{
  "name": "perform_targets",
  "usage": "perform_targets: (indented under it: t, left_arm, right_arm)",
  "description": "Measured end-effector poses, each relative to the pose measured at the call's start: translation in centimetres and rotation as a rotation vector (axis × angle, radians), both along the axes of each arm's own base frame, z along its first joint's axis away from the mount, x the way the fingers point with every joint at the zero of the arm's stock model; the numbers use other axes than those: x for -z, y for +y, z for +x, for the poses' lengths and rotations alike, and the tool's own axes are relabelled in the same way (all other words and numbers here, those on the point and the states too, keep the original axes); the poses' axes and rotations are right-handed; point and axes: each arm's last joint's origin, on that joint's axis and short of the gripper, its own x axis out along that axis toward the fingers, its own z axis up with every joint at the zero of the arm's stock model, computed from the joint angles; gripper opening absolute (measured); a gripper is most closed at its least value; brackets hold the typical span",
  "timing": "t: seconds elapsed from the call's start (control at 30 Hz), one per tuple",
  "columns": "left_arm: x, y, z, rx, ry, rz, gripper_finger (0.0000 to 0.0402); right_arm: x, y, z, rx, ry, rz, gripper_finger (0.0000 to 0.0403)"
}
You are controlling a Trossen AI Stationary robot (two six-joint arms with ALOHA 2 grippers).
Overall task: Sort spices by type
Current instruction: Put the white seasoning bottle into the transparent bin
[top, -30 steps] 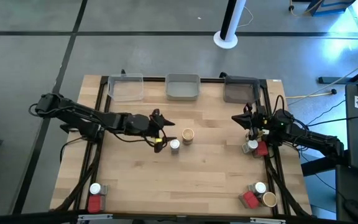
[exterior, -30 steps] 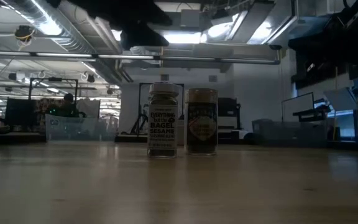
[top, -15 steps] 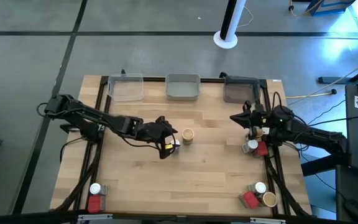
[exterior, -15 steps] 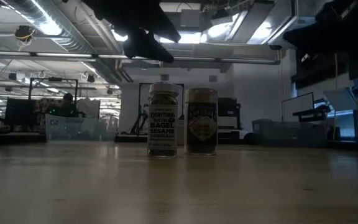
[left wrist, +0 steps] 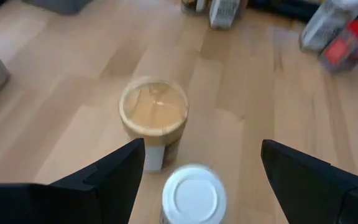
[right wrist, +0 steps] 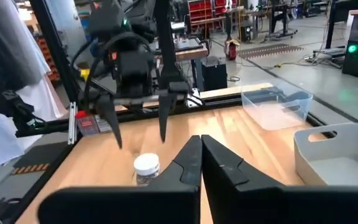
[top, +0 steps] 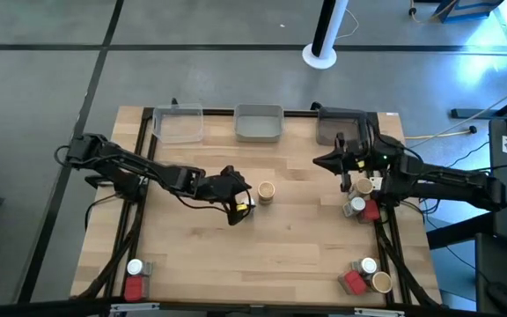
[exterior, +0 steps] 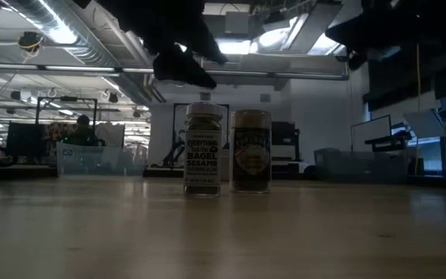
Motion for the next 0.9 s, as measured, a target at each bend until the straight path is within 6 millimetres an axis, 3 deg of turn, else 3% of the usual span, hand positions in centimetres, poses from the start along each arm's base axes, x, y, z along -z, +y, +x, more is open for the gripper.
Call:
perform_targets:
  t: [0.17, 0.47, 0.9]
  left_arm:
    - [0.8, 0.0, -0.1, 0.003, 0.063, 0.013, 0.0306]
    - [1.5, -0.1, 0.0, 0.072, 0.105, 0.036, 0.0306]
    - [3.9, -0.1, 0.9, 0.074, 0.178, 0.057, 0.0296]
  right_arm:
    - [-1.4, -0.4, 0.7, 0.063, -0.016, -0.006, 0.0012]
    - [-1.5, -0.9, 0.8, 0.207, -0.007, -0.007, 0.0012]
    - [-1.5, -0.9, 0.8, 0.214, -0.007, -0.006, 0.0012]
